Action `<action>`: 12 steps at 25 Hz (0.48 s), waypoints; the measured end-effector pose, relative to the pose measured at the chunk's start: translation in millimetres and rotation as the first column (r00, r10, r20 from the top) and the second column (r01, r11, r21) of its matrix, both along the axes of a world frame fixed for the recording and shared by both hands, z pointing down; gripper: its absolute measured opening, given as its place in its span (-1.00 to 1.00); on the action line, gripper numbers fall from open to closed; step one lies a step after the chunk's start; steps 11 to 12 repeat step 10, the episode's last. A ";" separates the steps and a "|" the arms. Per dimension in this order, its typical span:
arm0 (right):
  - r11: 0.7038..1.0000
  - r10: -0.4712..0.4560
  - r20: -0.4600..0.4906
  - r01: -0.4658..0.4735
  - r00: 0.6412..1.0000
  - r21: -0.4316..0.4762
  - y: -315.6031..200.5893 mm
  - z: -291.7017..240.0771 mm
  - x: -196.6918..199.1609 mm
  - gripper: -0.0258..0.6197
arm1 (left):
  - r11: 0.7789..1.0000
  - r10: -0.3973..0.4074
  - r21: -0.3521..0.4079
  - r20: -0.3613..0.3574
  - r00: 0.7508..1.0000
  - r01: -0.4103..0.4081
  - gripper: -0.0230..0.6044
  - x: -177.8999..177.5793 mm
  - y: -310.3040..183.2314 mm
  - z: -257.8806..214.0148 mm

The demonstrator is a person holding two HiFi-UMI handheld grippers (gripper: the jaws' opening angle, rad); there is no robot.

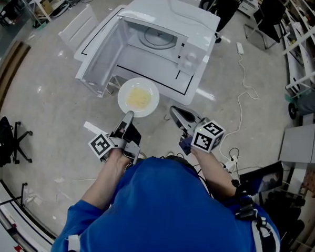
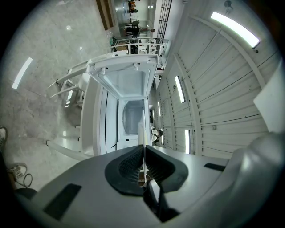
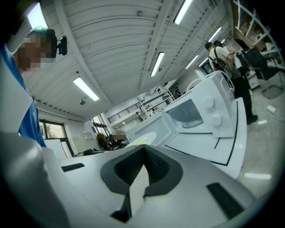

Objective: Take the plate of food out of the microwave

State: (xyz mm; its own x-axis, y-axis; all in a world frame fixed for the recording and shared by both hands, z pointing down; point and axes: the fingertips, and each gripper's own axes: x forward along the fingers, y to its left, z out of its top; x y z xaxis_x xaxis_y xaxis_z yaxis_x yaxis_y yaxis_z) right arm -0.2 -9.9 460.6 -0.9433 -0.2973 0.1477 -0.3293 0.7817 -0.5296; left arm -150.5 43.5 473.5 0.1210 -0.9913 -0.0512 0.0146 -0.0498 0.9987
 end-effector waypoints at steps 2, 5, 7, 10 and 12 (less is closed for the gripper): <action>1.000 0.002 0.002 -0.002 1.000 0.000 0.3 -0.4 0.5 -0.93 | 1.000 0.001 -0.001 0.000 1.000 -0.001 -0.87 0.5 0.4 -0.6; 1.000 0.001 0.021 -0.001 1.000 0.005 0.6 0.6 1.0 -0.93 | 1.000 0.004 -0.002 0.005 1.000 -0.004 -0.87 1.1 1.1 -0.9; 1.000 0.001 0.017 -0.001 1.000 0.004 1.1 -1.1 -0.1 -0.93 | 1.000 0.005 -0.004 0.006 1.000 -0.005 -0.87 0.9 1.3 -1.7; 1.000 -0.004 0.003 0.004 1.000 0.005 0.3 -5.7 -4.8 -0.93 | 1.000 -0.002 -0.004 0.007 1.000 0.002 -0.87 -2.2 1.0 -4.2; 1.000 -0.004 0.003 0.004 1.000 0.005 0.3 -5.7 -4.8 -0.93 | 1.000 -0.002 -0.004 0.007 1.000 0.002 -0.87 -2.2 1.0 -4.2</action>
